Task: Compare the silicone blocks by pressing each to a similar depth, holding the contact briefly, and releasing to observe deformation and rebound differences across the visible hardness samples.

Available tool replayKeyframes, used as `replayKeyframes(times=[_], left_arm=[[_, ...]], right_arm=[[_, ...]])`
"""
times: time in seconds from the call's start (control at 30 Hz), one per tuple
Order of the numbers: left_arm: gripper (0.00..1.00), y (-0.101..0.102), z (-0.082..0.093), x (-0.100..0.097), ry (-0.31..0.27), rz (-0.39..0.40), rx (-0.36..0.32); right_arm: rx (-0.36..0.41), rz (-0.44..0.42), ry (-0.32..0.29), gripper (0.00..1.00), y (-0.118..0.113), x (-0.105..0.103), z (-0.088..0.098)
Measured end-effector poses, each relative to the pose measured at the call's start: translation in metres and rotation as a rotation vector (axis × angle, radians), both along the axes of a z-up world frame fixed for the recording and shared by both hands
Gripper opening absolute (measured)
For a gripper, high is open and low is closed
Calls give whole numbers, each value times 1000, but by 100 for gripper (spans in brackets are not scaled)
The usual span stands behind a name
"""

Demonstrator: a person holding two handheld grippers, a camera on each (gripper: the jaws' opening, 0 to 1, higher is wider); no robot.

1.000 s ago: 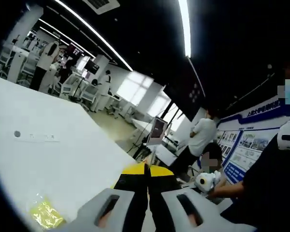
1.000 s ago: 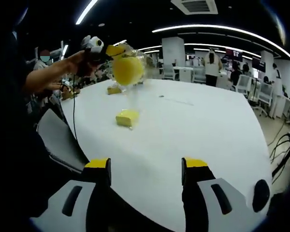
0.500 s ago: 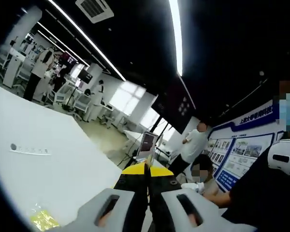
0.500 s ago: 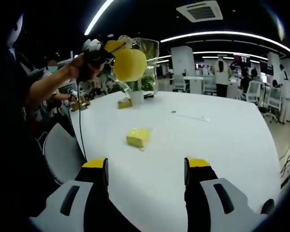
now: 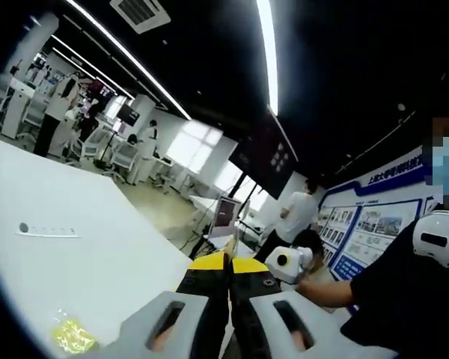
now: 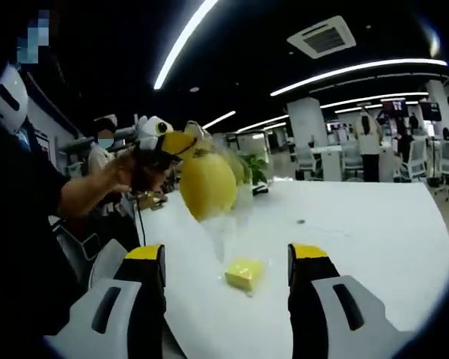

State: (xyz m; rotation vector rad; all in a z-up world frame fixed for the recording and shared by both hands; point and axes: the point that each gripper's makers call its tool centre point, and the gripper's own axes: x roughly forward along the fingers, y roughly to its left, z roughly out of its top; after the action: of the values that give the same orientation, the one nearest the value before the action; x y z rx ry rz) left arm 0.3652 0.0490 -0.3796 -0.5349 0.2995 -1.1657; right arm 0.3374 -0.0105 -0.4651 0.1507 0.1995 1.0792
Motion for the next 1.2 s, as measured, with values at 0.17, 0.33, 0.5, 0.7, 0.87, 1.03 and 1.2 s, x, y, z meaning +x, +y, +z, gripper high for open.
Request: replayKeyframes(times=[0.17,0.33,0.5,0.7,0.87,1.03,1.2], left_arm=[[0,-5,3,-8,5,-35,-11],[0,-8,5,-13,10,-52,-26],[0,-9,6,-16,14,-61,-39],[0,-6,5,-18,22,-58,-47],[0,-6,5,-22,11,-62,-48],[0,-3,5,-23,-4,-64,-39],[0,-3,6,-22,-21,-57,-34]], right_arm=[[51,58,-10,61,33,6,19],[145,133,79,57,58,7,27],[171,136,73,50,63,11,32],[183,149,93,31,60,9,33],[133,156,22,21,60,1,36],[70,170,44,15,63,-2,37],[43,192,41,12,63,-2,37]])
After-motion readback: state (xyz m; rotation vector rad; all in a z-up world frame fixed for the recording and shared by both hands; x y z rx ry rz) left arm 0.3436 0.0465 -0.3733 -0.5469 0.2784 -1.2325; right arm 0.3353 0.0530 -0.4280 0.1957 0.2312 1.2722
